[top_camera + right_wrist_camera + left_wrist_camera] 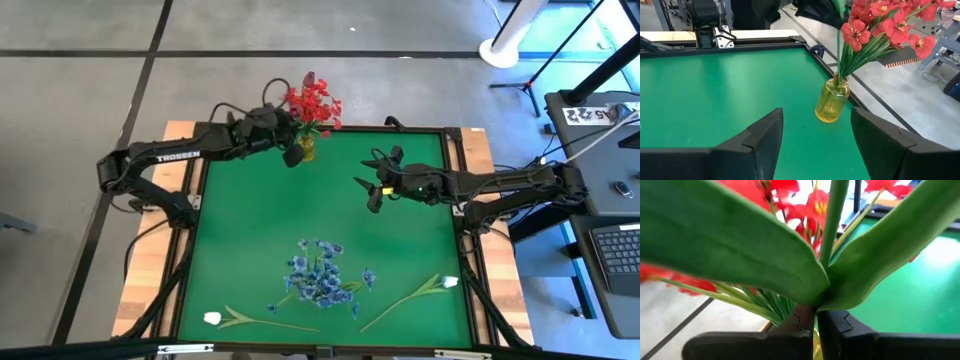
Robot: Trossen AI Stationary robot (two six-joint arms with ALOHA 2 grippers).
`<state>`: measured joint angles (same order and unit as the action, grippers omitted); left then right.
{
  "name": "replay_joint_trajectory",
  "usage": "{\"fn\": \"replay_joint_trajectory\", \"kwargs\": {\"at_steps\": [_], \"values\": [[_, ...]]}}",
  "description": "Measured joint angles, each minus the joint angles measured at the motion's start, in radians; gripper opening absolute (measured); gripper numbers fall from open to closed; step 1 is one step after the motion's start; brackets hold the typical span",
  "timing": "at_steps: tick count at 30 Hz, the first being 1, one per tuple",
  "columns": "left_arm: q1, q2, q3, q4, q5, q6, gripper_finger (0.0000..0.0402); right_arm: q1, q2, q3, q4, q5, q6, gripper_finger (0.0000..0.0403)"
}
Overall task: Sort flowers into vase by color
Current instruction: Put the red tulip into the yellow vase
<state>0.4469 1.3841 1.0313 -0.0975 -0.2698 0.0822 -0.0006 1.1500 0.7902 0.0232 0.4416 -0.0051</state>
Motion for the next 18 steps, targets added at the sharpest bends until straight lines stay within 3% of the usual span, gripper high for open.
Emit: {"fn": "replay_joint_trajectory", "kwargs": {"at_steps": [18], "values": [[0.008, 0.05, 0.0, -0.008, 0.003, 0.007, 0.0, 0.0, 0.0, 0.0, -0.006, 0.0, 0.0, 0.0231]]}}
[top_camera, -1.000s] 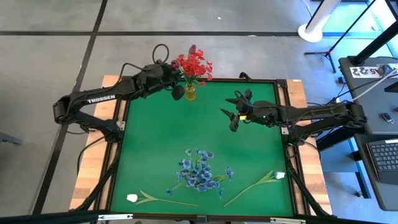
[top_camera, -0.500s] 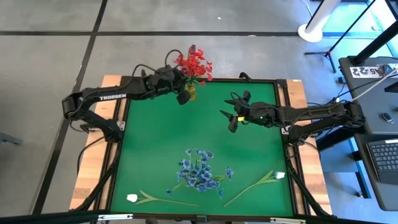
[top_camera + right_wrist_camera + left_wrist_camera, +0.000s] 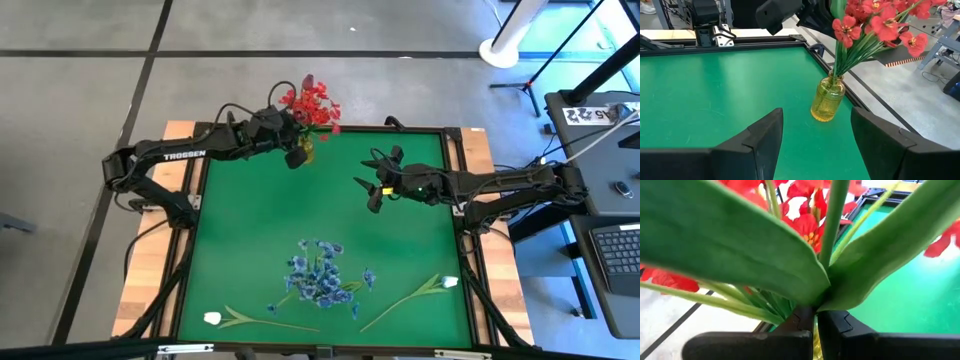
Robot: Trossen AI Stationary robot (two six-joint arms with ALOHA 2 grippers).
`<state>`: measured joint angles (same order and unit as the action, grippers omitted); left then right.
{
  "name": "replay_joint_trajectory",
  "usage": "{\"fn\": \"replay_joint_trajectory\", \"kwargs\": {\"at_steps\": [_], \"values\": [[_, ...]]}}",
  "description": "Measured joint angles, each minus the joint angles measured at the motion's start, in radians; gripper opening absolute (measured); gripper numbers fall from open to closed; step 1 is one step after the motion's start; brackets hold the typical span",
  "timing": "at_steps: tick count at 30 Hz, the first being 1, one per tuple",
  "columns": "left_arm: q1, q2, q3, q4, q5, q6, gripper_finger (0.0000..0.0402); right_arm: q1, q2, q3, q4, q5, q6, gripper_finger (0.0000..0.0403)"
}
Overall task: Sort flowers into vase by color
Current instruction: Put the red tulip into the yellow vase, then put the right white tulip into the transparent vase
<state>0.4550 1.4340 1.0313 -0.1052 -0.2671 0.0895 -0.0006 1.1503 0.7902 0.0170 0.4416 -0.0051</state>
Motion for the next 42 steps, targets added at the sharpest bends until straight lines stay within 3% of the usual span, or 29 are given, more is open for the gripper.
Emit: {"fn": "replay_joint_trajectory", "kwargs": {"at_steps": [12, 20, 29, 35, 42], "values": [[0.046, 0.002, 0.0, -0.059, 0.096, -0.029, 0.0013, 0.0, 0.0, 0.0, 0.002, 0.0, 0.0, 0.0231], [0.047, 0.002, 0.0, -0.075, 0.101, -0.035, 0.0025, 0.0, 0.0, 0.0, 0.001, 0.0, 0.0, 0.0231], [0.038, 0.001, -0.002, -0.166, 0.096, -0.027, 0.0133, 0.0, 0.0, 0.0, 0.001, 0.0, 0.0, 0.0231], [0.01, -0.038, -0.002, -0.224, 0.028, -0.015, 0.0209, 0.0, 0.0, 0.0, 0.001, 0.0, 0.0, 0.0231], [-0.026, -0.124, -0.002, -0.284, -0.03, -0.025, 0.0253, 0.0, 0.0, 0.001, 0.001, 0.001, 0.0, 0.0231]]}}
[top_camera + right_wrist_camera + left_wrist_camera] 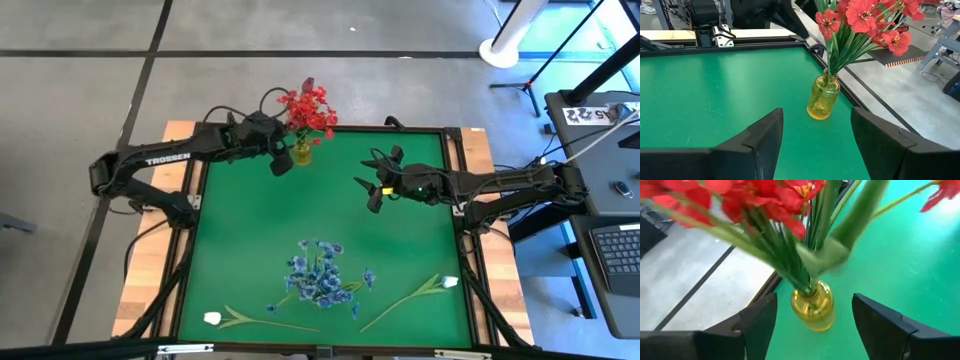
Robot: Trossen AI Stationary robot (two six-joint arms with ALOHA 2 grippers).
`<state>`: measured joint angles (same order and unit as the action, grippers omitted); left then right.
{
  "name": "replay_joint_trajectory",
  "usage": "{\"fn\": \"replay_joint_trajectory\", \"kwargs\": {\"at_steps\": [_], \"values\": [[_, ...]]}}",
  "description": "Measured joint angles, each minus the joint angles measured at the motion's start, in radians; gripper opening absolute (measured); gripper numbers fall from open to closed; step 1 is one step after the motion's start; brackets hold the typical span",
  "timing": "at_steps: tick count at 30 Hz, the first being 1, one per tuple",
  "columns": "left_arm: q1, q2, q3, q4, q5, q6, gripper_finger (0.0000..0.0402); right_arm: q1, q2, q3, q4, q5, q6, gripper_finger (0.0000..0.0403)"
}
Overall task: Sort flowers into vase by color
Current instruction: Put the right white tulip into the transparent vase
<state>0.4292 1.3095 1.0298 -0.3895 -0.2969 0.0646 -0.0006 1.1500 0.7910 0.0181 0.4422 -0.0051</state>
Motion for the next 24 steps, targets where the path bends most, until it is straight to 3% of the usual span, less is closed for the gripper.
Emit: {"fn": "replay_joint_trajectory", "kwargs": {"at_steps": [10, 17, 24], "values": [[-0.098, -0.159, 0.0, -0.228, -0.038, -0.092, 0.0257, 0.0, -0.035, 0.0, -0.045, 0.002, 0.0, 0.0231], [-0.336, -0.322, 0.0, -0.334, 0.022, -0.259, 0.0253, 0.001, -0.143, 0.0, -0.126, 0.001, 0.048, 0.0231], [-0.592, -0.324, -0.026, -0.312, 0.024, -0.408, 0.025, 0.001, -0.221, 0.0, -0.169, -0.052, 0.053, 0.0231]]}}
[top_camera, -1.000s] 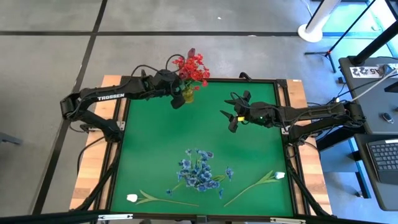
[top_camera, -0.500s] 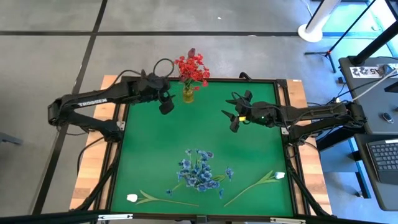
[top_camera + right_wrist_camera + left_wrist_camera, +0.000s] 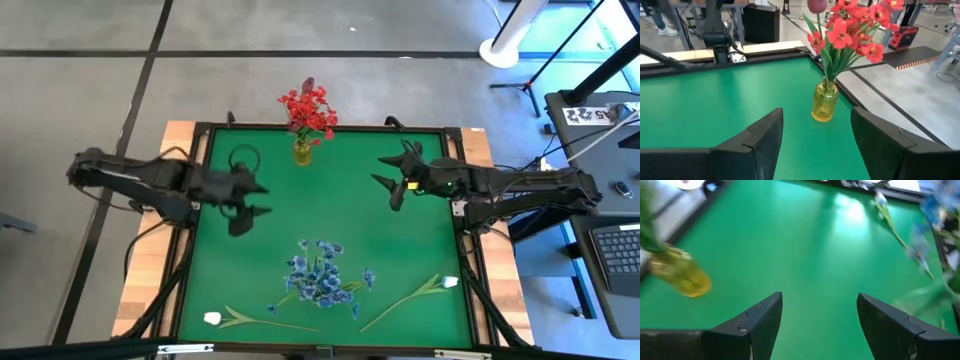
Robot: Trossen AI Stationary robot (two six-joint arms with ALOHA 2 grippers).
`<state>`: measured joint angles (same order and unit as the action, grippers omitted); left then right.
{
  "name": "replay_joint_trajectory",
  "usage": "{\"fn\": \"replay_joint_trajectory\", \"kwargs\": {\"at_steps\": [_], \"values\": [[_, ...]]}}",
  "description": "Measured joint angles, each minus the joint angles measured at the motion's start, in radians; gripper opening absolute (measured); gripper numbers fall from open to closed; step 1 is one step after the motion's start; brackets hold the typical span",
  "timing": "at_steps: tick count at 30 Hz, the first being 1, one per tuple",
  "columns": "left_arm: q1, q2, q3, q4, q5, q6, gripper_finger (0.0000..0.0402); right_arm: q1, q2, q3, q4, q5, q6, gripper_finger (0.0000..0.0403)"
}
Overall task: Sort flowers into vase by color
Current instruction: Put the right white tulip into the transparent vase
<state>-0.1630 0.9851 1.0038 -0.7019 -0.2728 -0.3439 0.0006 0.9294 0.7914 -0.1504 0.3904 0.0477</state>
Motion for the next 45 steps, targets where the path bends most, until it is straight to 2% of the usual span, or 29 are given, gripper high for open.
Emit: {"fn": "replay_joint_trajectory", "kwargs": {"at_steps": [7, 10, 16, 20, 27, 33, 37, 45], "values": [[-0.131, 0.018, -0.188, 0.193, -0.006, -0.117, 0.025, -0.001, -0.019, 0.0, -0.089, 0.001, 0.013, 0.0231], [-0.16, 0.018, -0.275, 0.287, 0.039, -0.212, 0.025, -0.001, -0.019, 0.0, -0.088, 0.001, 0.015, 0.0231], [-0.261, 0.018, -0.361, 0.358, 0.054, -0.37, 0.025, -0.001, -0.046, 0.0, -0.156, -0.063, 0.015, 0.0231], [-0.356, 0.037, -0.396, 0.441, 0.035, -0.439, 0.025, -0.001, -0.071, 0.0, -0.31, -0.226, 0.027, 0.0231], [-0.5, 0.13, -0.401, 0.5, -0.086, -0.579, 0.0249, 0.022, -0.041, 0.0, -0.469, -0.482, 0.208, 0.0231], [-0.577, 0.195, -0.401, 0.564, -0.154, -0.65, 0.0249, 0.191, 0.026, 0.0, -0.623, -0.486, 0.298, 0.0231], [-0.594, 0.212, -0.401, 0.596, -0.189, -0.652, 0.0249, 0.354, 0.081, 0.0, -0.632, -0.459, 0.41, 0.0231], [-0.594, 0.212, -0.401, 0.611, -0.224, -0.649, 0.0249, 0.711, 0.264, -0.023, -0.442, -0.325, 0.547, 0.0231]]}}
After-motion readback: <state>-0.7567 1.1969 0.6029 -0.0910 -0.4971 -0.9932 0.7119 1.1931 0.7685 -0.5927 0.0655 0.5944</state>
